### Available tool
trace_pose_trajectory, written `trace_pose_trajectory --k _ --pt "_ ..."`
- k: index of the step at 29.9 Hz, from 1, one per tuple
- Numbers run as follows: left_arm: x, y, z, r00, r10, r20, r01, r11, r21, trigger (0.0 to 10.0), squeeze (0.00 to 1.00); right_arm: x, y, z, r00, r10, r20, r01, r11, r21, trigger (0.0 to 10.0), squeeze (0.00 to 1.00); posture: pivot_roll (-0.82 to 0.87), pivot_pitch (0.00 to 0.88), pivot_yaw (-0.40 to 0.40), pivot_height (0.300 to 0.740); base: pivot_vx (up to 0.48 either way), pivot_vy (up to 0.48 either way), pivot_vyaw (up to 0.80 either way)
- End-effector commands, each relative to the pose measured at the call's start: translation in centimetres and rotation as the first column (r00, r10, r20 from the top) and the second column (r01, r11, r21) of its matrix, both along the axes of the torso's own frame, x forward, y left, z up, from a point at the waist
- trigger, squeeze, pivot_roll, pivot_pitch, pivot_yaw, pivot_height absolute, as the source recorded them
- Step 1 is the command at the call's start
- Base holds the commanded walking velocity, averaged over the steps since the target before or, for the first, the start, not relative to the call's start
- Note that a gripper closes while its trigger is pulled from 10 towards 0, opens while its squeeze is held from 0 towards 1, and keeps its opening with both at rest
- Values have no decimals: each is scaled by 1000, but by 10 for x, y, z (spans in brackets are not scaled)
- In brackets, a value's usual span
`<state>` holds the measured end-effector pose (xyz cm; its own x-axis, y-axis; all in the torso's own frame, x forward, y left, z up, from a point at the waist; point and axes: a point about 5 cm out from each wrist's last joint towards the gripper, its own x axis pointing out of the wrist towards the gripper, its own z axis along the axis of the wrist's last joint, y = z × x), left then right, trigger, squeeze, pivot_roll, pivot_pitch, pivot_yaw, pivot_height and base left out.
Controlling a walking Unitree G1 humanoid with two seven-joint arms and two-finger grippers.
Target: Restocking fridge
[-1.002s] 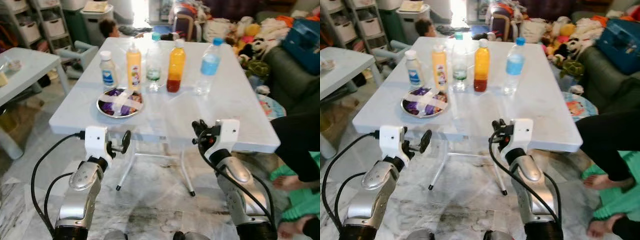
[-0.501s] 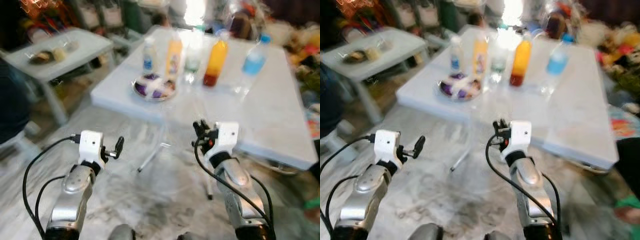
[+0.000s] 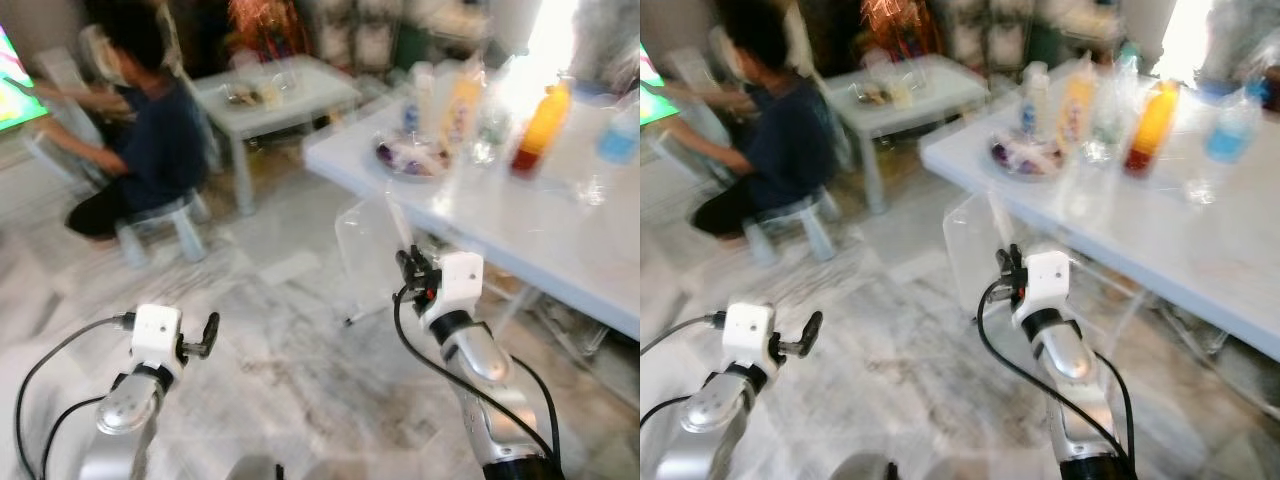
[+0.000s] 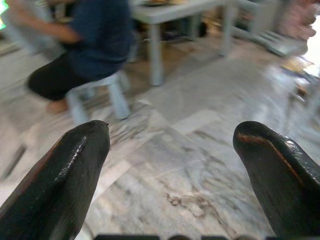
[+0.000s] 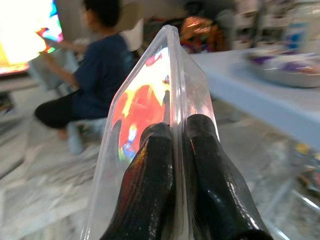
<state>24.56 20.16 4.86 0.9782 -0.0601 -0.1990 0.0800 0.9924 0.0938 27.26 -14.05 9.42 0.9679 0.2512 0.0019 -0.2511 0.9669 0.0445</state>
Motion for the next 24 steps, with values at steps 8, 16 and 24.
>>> trace_pose_trajectory --k 8,16,24 --pt "7 -15 8 993 89 75 -88 996 -18 10000 0 6 0 12 998 -25 65 25 1000 4 10000 0 5 0 -11 740 0 0 781" --pt "8 -23 8 994 60 86 -60 998 -7 10000 0 5 2 9 998 -21 62 21 1000 1 10000 0 0 0 -9 740 0 0 781" --pt "9 -8 4 997 -56 57 49 991 122 10000 0 5 0 8 998 -13 63 13 1000 -6 10000 0 3 0 -15 740 0 0 781"
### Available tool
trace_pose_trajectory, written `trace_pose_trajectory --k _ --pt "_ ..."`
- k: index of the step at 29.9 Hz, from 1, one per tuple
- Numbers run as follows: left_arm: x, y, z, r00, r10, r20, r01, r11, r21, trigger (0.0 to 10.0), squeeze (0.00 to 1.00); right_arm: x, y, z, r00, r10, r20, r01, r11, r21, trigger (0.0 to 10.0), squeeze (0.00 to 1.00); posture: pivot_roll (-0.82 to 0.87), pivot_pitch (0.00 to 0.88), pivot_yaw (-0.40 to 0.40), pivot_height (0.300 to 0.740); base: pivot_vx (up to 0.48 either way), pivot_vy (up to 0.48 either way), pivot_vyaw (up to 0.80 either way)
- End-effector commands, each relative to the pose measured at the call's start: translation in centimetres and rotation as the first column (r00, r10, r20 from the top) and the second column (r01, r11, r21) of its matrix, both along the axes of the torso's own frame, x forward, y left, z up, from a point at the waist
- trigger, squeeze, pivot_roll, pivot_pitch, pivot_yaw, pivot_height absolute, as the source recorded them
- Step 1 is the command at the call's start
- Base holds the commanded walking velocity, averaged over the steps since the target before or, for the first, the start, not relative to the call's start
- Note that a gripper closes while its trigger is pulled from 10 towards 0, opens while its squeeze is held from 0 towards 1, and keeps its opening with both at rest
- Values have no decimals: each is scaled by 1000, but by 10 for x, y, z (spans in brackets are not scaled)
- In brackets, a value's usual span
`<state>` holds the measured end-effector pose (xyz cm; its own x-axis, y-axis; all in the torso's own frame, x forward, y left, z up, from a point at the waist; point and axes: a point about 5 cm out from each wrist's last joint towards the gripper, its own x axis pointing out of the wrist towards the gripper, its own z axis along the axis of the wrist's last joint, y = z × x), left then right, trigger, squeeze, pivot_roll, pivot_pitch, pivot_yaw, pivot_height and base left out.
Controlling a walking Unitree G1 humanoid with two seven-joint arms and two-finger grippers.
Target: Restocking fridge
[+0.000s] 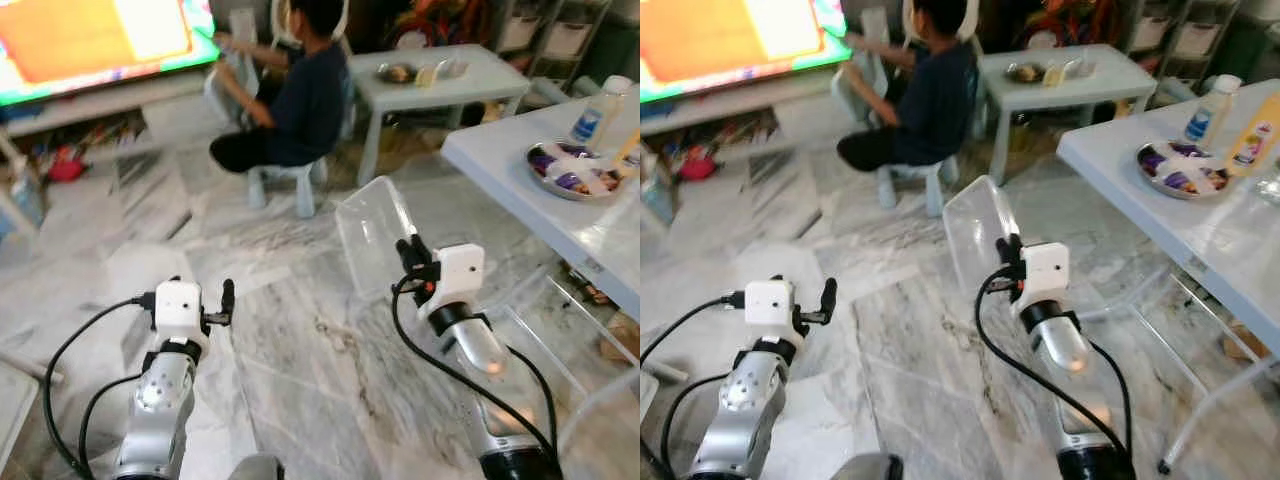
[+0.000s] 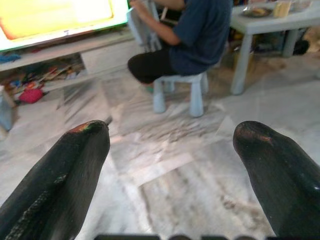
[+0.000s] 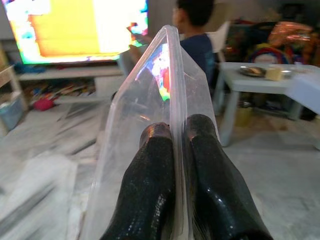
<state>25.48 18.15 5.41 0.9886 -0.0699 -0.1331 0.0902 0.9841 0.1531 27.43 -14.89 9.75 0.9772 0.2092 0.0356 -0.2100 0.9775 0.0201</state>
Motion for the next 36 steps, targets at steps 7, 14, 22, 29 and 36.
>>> trace_pose_trajectory --k 7,14,22,29,36 --pt "1 35 2 997 -52 -61 54 998 26 10000 0 7 4 7 999 26 29 -26 1000 4 10000 0 2 0 -16 740 0 0 781" --pt "-3 33 7 986 -147 -76 148 989 1 10000 0 7 3 7 999 33 30 -33 999 -4 10000 0 0 0 -25 740 0 0 779" --pt "-7 19 17 999 39 24 -37 996 -76 10000 0 6 1 8 999 33 33 -33 999 -4 10000 0 -2 0 -30 740 0 0 773" --pt "-10 -3 17 998 32 51 -27 996 -90 10000 0 8 2 8 999 32 32 -32 999 7 10000 0 5 0 -36 740 0 0 773" --pt "-9 8 18 997 66 50 -63 996 -70 10000 0 5 -14 4 1000 -9 22 10 1000 -17 10000 0 7 0 -27 740 0 0 763"
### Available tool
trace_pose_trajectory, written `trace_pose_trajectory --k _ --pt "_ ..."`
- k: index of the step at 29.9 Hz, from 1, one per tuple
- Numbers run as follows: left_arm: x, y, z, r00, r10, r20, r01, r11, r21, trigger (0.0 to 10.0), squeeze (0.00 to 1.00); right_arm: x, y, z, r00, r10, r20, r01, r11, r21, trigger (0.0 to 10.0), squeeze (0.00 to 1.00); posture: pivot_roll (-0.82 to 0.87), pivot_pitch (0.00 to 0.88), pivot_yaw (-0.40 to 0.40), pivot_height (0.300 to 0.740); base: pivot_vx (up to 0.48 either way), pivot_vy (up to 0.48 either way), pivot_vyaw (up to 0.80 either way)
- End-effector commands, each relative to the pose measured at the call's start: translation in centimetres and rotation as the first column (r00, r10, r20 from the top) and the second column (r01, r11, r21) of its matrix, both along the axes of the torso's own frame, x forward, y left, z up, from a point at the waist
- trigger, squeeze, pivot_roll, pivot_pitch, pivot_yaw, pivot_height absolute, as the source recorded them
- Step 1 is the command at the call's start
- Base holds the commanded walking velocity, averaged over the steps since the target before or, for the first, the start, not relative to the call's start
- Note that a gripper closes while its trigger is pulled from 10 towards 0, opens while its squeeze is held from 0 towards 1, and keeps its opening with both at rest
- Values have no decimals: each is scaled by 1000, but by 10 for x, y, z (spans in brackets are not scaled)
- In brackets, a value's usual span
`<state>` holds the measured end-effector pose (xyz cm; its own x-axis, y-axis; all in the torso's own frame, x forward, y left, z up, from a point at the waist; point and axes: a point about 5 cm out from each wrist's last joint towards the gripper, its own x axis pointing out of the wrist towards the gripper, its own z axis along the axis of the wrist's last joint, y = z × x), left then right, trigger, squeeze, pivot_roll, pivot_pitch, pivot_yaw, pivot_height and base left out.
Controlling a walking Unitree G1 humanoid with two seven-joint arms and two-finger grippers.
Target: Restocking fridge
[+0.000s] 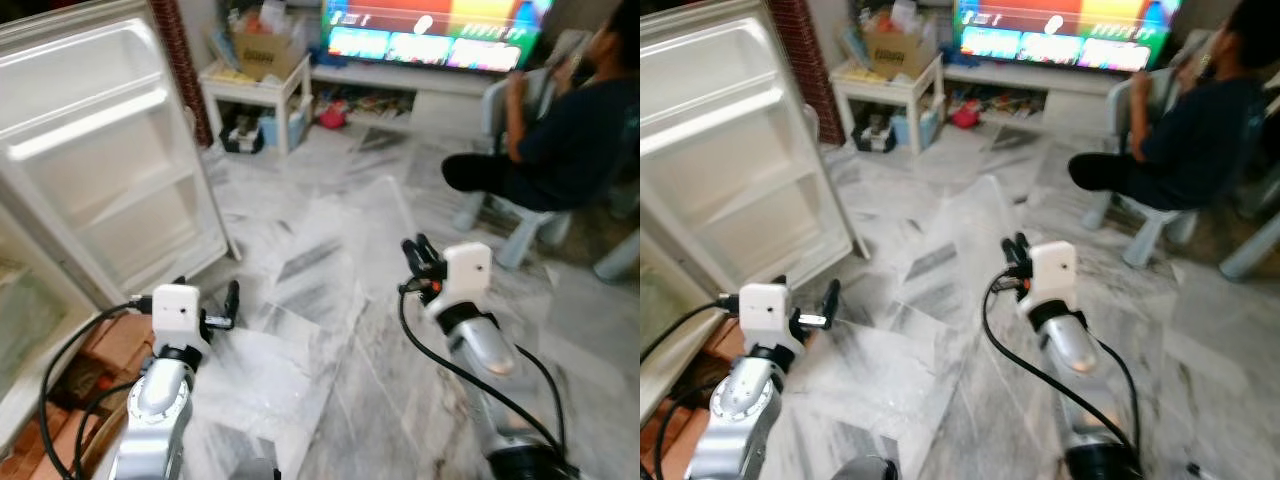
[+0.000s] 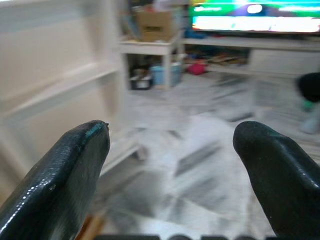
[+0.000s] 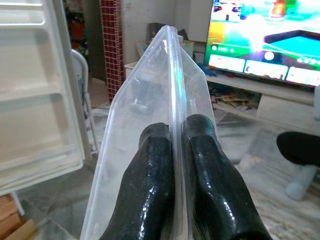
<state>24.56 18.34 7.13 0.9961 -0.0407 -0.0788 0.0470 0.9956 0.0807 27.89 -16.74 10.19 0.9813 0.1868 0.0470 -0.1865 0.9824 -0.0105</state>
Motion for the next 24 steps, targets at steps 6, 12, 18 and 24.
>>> trace_pose_trajectory --k 6,12,18,24 --pt "3 9 3 998 -59 -10 60 995 75 10000 0 -2 6 -4 1000 22 -7 -22 1000 -8 10000 0 17 0 -36 740 0 0 760" --pt "-1 21 1 999 -17 -38 21 994 104 10000 0 -7 -8 -16 998 -29 -53 29 1000 -8 10000 0 29 0 -45 740 0 0 750" --pt "-17 20 -12 994 96 -49 -92 992 82 10000 0 -5 -13 -19 997 -59 -58 59 998 0 10000 0 30 0 -40 740 0 0 743" --pt "-16 20 -12 982 188 -31 -187 982 35 10000 0 9 -2 -12 1000 -12 -24 12 1000 -2 10000 0 39 0 -23 740 0 0 741"
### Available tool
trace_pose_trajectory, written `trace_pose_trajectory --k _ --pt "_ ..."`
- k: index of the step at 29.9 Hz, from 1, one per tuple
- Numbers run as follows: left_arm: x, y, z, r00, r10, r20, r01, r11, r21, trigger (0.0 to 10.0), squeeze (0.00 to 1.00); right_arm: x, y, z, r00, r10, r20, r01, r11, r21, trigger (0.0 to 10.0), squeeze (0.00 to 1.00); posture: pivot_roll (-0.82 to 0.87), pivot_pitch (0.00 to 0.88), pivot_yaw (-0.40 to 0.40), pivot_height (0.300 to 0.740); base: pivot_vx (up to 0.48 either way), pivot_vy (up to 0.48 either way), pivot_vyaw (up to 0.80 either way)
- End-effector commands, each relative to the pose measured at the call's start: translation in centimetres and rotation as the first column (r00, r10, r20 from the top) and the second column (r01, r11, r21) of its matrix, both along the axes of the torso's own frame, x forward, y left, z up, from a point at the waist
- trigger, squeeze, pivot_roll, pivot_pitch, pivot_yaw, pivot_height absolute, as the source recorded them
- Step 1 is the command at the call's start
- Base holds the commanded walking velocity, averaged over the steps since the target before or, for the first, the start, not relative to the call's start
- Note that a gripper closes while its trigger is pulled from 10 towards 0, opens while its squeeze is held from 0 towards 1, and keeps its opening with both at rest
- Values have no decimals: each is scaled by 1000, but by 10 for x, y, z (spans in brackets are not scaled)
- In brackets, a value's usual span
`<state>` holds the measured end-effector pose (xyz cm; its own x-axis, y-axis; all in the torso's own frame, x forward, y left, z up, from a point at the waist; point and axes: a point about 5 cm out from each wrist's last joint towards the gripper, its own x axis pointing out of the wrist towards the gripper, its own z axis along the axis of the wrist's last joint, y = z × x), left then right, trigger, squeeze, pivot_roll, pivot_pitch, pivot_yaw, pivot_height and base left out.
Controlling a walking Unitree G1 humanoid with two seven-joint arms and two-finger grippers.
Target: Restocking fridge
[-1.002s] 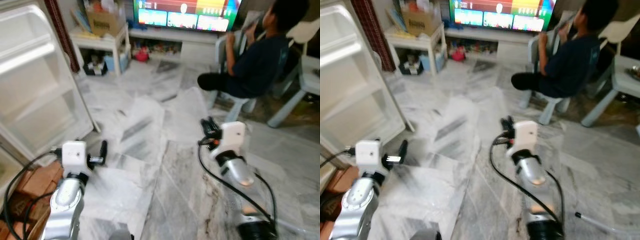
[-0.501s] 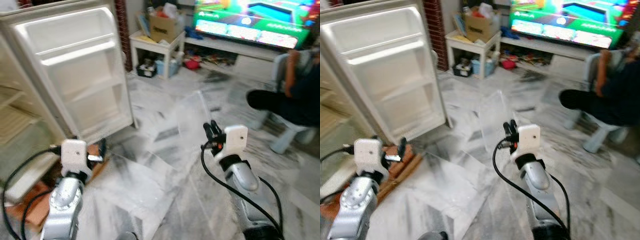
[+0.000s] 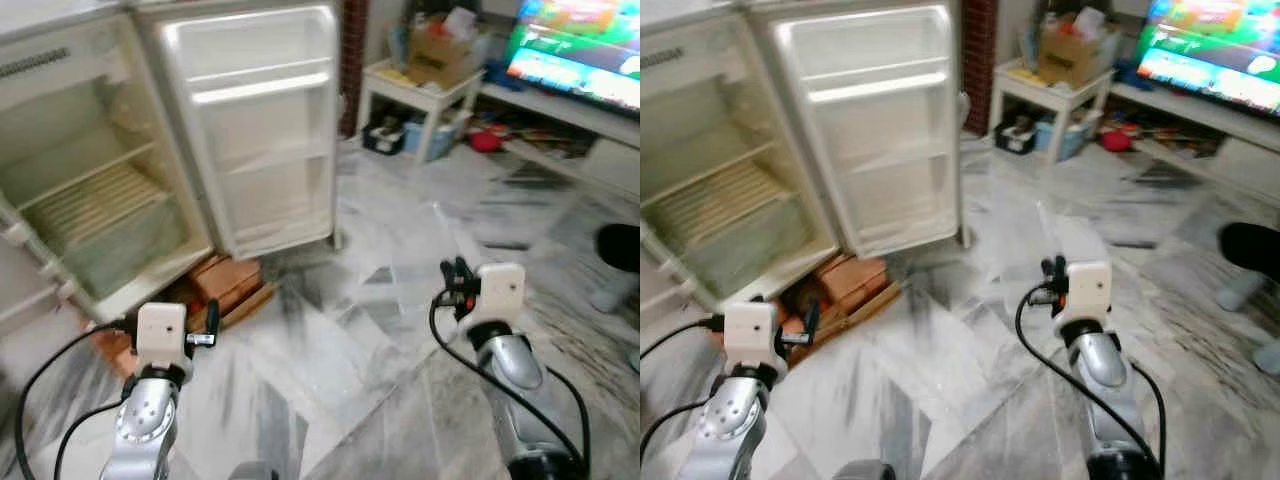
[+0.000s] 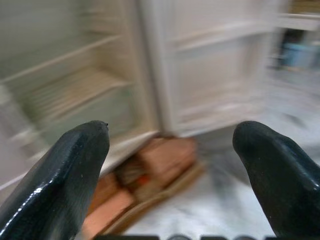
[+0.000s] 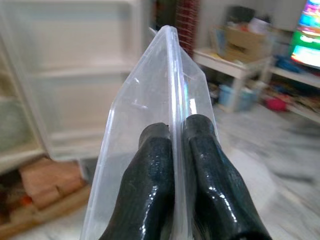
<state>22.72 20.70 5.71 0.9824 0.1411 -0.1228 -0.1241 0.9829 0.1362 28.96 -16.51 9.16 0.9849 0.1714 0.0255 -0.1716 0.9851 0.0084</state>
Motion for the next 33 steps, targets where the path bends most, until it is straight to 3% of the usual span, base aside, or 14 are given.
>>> trace_pose_trajectory --k 1,6,15,22,30,33 --pt "3 -4 2 1000 20 17 -19 1000 -25 10000 0 -1 -3 -1 1000 11 4 -11 1000 -20 10000 0 39 0 -23 740 0 0 744" --pt "1 -12 2 1000 5 24 -4 1000 -24 10000 0 3 -4 1 1000 20 14 -19 1000 -22 10000 0 43 0 -26 740 0 0 740" --pt "3 -6 6 999 -21 29 22 999 -25 10000 0 -8 -15 -5 1000 -15 4 16 999 -30 10000 0 23 0 0 740 0 0 742" --pt "5 -5 7 999 -24 30 24 999 -24 10000 0 -10 -10 -9 1000 7 -12 -7 1000 -19 10000 0 28 0 -1 740 0 0 738" --pt "-9 -8 -2 1000 5 -1 -5 1000 -24 10000 0 -21 -6 -18 999 6 -47 -6 1000 4 10000 0 39 0 -14 740 0 0 738" --pt "-8 -10 -3 1000 1 -4 -1 999 -34 10000 0 -22 -3 -20 999 16 -50 -16 1000 4 10000 0 33 0 -14 740 0 0 738"
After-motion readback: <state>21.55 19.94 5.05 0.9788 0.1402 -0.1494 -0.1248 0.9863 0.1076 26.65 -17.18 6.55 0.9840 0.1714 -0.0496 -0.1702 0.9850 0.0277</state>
